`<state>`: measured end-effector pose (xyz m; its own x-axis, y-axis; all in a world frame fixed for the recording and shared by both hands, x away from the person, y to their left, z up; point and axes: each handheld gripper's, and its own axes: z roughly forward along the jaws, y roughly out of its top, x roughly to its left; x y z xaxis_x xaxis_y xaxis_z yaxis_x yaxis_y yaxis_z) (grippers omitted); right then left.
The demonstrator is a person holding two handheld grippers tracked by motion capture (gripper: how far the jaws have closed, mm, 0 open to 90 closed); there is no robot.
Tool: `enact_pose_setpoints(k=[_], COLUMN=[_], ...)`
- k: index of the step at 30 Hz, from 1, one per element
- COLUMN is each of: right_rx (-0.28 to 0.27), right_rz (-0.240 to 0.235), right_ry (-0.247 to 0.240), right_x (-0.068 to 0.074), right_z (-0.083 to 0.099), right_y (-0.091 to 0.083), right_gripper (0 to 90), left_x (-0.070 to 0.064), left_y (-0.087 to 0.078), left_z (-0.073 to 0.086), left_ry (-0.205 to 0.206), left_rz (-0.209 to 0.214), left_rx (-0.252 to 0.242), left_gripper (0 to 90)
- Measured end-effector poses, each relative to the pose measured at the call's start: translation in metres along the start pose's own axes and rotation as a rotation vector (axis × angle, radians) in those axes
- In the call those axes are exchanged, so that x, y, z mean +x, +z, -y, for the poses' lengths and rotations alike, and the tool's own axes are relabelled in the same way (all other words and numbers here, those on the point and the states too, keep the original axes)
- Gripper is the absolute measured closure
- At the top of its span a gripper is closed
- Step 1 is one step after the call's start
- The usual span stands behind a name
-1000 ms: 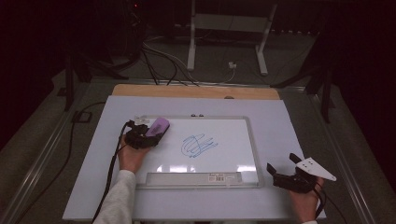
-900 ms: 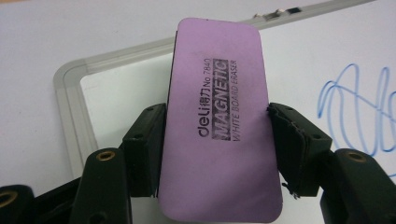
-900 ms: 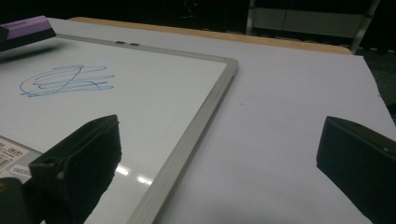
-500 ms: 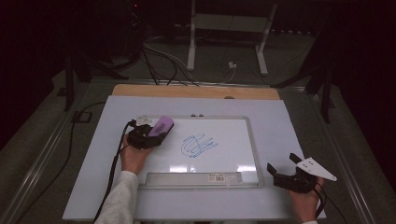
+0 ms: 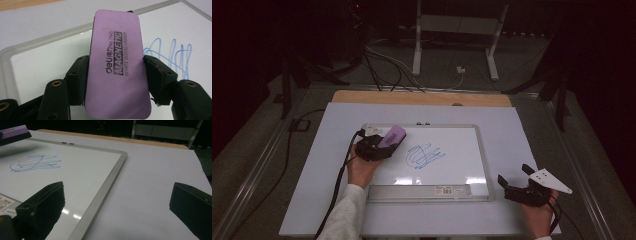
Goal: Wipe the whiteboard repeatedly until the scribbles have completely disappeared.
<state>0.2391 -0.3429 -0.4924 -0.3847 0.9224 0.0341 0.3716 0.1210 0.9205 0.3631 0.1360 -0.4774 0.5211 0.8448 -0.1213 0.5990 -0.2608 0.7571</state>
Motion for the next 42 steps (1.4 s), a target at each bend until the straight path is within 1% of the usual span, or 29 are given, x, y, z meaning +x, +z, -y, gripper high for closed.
enact_pose_setpoints(k=[6, 8, 11, 17, 23, 31, 35, 36, 42], right_rx=[-0.001, 0.001, -0.004, -0.005, -0.002, 0.000, 0.001, 0.001, 0.002], right_rz=[0.001, 0.000, 0.002, 0.001, 0.002, 0.000, 0.002, 0.002, 0.002], right_ry=[0.001, 0.003, 0.003, 0.002, 0.003, 0.003, 0.003, 0.002, 0.002], right_x=[-0.001, -0.001, -0.001, -0.001, -0.001, -0.001, -0.002, -0.002, -0.001], right_z=[0.000, 0.000, 0.000, 0.000, 0.000, 0.000, 0.000, 0.000, 0.000], right_y=[-0.001, -0.001, -0.002, -0.001, -0.001, -0.001, -0.001, -0.001, -0.001], right_gripper=[0.5, 0.5, 0.5, 0.5, 0.6, 0.5, 0.5, 0.6, 0.5], left_x=[-0.011, -0.014, -0.018, -0.028, -0.037, -0.050, -0.054, -0.054, -0.059], left_y=[0.003, 0.004, 0.007, 0.012, 0.016, 0.024, 0.027, 0.028, 0.030], left_z=[-0.004, -0.004, -0.005, -0.005, -0.004, 0.002, 0.007, 0.008, 0.015], left_ry=[0.024, 0.024, 0.035, 0.056, 0.067, 0.096, 0.106, 0.115, 0.123], left_rz=[0.018, 0.026, 0.037, 0.058, 0.079, 0.105, 0.112, 0.114, 0.124], left_rx=[-0.002, -0.002, 0.000, 0.009, 0.016, 0.044, 0.064, 0.072, 0.092], left_gripper=[41.5, 41.5, 41.5, 41.5, 41.5, 41.5, 41.4, 41.4, 41.4])
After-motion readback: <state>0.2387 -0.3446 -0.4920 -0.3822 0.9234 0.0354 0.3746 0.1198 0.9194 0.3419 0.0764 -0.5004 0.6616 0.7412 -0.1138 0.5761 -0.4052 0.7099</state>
